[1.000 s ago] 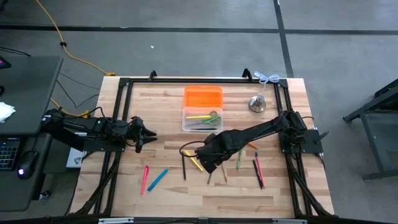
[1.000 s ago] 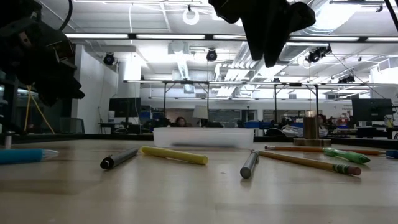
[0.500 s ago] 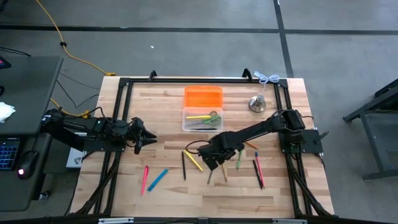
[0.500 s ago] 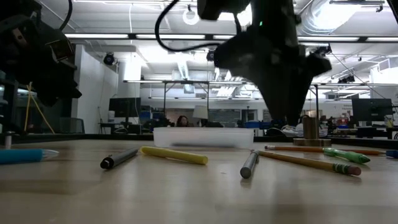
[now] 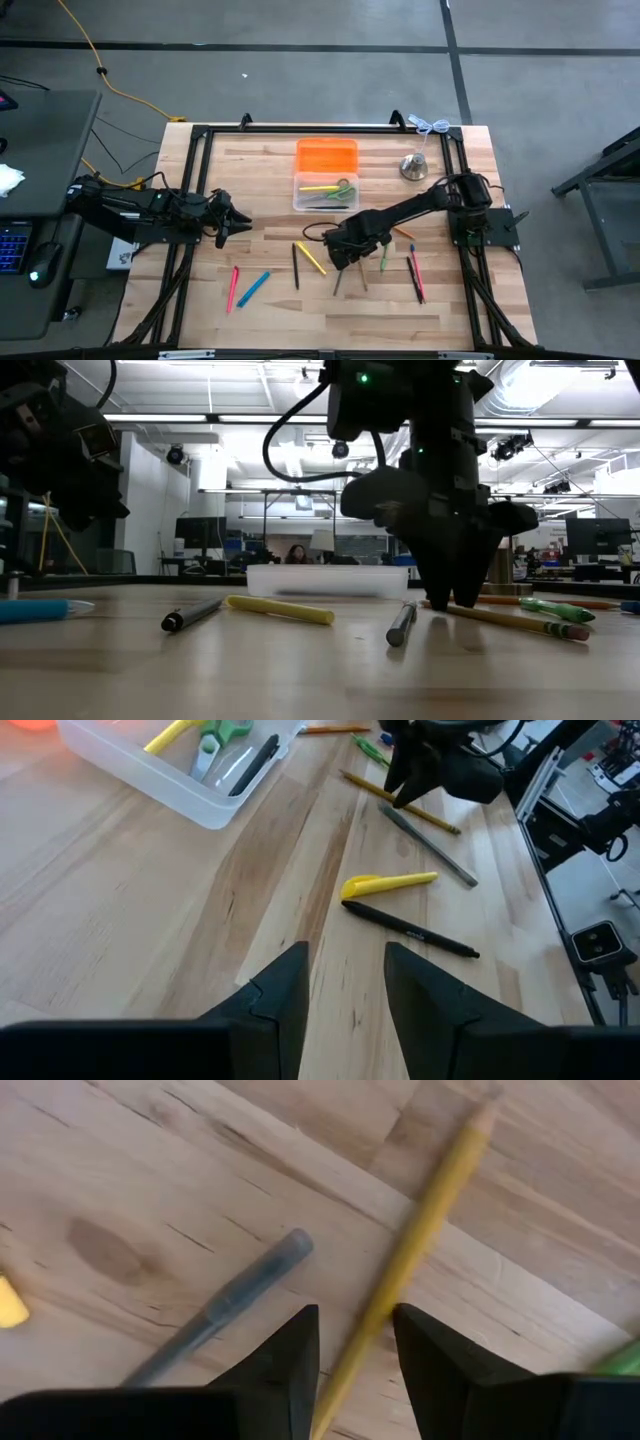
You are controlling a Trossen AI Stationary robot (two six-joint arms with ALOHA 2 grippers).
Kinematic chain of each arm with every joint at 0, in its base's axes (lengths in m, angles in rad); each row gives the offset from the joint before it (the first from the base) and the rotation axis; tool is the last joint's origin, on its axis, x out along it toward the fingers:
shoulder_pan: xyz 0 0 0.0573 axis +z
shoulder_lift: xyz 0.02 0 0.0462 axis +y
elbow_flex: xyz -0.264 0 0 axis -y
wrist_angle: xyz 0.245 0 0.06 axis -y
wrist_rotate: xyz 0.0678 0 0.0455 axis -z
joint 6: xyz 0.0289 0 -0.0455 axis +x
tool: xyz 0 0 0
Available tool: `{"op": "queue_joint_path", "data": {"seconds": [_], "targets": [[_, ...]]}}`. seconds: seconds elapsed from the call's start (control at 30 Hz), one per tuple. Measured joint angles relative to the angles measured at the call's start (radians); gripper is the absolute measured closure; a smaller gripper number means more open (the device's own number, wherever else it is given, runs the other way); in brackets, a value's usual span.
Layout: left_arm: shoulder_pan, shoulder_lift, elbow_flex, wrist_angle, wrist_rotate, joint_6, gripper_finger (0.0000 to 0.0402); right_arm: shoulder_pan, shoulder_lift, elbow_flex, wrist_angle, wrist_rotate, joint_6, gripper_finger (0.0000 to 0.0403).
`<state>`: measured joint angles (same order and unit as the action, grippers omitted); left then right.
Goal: Pick & place school supplies into a supply box
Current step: Put the yellow pencil into the orange supply box
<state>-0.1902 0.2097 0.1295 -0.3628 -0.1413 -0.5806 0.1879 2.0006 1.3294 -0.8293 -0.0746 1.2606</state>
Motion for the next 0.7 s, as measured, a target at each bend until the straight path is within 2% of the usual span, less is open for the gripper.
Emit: {"op": "queue_joint_path", "data": {"seconds": [0.23,0.7], "targets": [[0.0,0.0,0.0,-0.002,0.0,0.0,0.024,0.001,0.0,-0.002,0.009,0.028,0.0,0.0297],[0.0,0.0,0.0,-0.004,-0.007,0.005,0.0241,0.007,0.041,-0.001,-0.016,0.045,-0.008,0.039]]}}
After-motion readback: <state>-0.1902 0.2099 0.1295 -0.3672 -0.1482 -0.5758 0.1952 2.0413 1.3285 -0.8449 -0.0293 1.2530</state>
